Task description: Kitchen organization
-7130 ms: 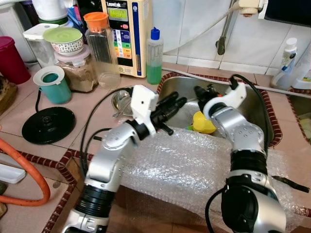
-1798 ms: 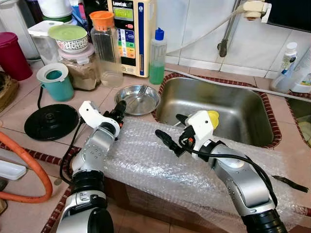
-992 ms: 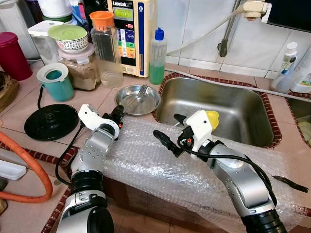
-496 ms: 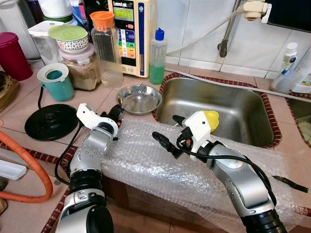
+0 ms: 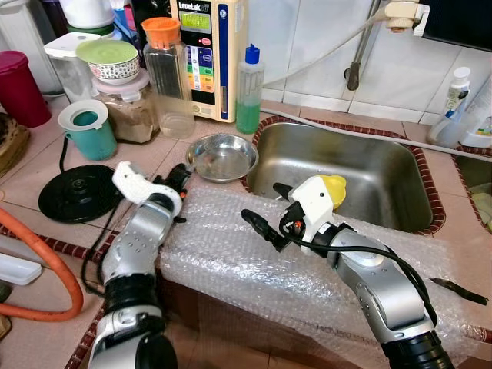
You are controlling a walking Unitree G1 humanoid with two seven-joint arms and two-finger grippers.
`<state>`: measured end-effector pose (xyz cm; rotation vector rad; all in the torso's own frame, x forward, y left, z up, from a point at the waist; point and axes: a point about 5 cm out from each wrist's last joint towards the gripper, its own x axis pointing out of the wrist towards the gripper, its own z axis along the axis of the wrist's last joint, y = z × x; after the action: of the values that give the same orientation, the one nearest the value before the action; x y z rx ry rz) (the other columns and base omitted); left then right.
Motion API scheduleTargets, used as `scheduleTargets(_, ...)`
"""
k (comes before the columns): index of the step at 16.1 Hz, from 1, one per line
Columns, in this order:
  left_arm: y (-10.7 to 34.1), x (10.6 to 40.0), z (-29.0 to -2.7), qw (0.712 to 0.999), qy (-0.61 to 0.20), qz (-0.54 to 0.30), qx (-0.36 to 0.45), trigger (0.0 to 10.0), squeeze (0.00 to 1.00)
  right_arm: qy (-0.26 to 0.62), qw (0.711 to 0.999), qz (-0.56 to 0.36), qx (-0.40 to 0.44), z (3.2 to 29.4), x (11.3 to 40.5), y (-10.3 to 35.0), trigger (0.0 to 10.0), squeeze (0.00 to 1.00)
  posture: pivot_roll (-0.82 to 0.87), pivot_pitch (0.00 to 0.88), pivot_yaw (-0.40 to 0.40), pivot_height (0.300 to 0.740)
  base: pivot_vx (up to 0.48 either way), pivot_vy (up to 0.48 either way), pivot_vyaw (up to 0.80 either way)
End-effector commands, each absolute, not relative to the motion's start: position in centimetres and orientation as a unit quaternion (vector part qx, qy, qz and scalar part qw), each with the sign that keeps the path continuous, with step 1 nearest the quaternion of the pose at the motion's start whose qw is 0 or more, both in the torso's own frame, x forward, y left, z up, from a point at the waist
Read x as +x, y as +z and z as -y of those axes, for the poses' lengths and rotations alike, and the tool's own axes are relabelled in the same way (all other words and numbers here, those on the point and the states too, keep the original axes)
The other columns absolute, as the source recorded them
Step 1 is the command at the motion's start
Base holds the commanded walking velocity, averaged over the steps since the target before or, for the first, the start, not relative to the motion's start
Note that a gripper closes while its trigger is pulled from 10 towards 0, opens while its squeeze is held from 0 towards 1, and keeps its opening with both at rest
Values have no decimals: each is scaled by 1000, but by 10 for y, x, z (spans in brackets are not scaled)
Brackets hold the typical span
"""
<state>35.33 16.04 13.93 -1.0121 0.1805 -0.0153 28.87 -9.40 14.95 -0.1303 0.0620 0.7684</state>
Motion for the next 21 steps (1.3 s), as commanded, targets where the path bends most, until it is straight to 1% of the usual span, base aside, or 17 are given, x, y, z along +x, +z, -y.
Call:
scheduleTargets(1,147,352,-164,879,-7,-72,-471,0,0,377,923,-27,-69,95,292,152,10000,0,63,0,-2,740,0,0,0)
scheduleTargets(2,151,351,-165,883,-17,-61,-465,0,0,377,923,-27,-69,95,292,152,10000,0,66,0,-4,740,0,0,0)
scheduleTargets(3,158,347,-161,879,-54,-40,-473,0,0,374,925,-26,-59,95,294,153,10000,0,69,0,-6,740,0,0,0)
scheduleTargets(5,162,344,-155,870,-87,-37,-484,0,0,367,929,-26,-34,95,297,154,10000,0,73,0,-8,740,0,0,0)
scheduleTargets(6,166,341,-147,865,-119,-36,-485,0,0,360,933,-27,-10,95,299,156,10000,0,74,0,-9,740,0,0,0)
scheduleTargets(7,169,338,-138,855,-158,-45,-492,0,0,350,936,-32,17,97,302,157,10000,0,74,0,-9,740,0,0,0)
scheduleTargets(8,173,335,-130,861,-187,-39,-471,0,0,330,942,-33,55,101,306,160,10000,0,74,0,-9,740,0,0,0)
scheduleTargets(9,174,333,-127,858,-199,-39,-472,0,0,322,943,-34,74,102,308,161,10000,0,74,0,-9,740,0,0,0)
scheduleTargets(10,177,330,-118,845,-231,-44,-480,0,0,306,943,-33,126,105,312,166,10000,0,74,0,-8,740,0,0,0)
scheduleTargets(11,180,327,-107,840,-264,-48,-471,0,0,288,935,-36,206,107,317,172,10000,0,74,0,-8,740,0,0,0)
scheduleTargets(12,180,326,-104,839,-272,-52,-469,0,0,284,928,-37,238,106,318,174,10000,0,69,0,-4,740,0,0,0)
scheduleTargets(14,182,321,-91,822,-318,-61,-468,0,0,270,905,-42,325,106,321,176,10000,0,65,0,1,740,0,0,0)
scheduleTargets(16,186,314,-81,811,-357,-67,-459,0,0,262,893,-39,363,107,324,179,10000,0,62,0,6,740,0,0,0)
scheduleTargets(17,186,313,-78,813,-365,-71,-449,0,0,259,890,-37,373,107,325,180,10000,0,59,0,7,740,0,0,0)
scheduleTargets(21,185,308,-76,805,-382,-79,-448,0,0,240,883,-42,400,108,330,180,10000,0,61,0,7,740,0,0,0)
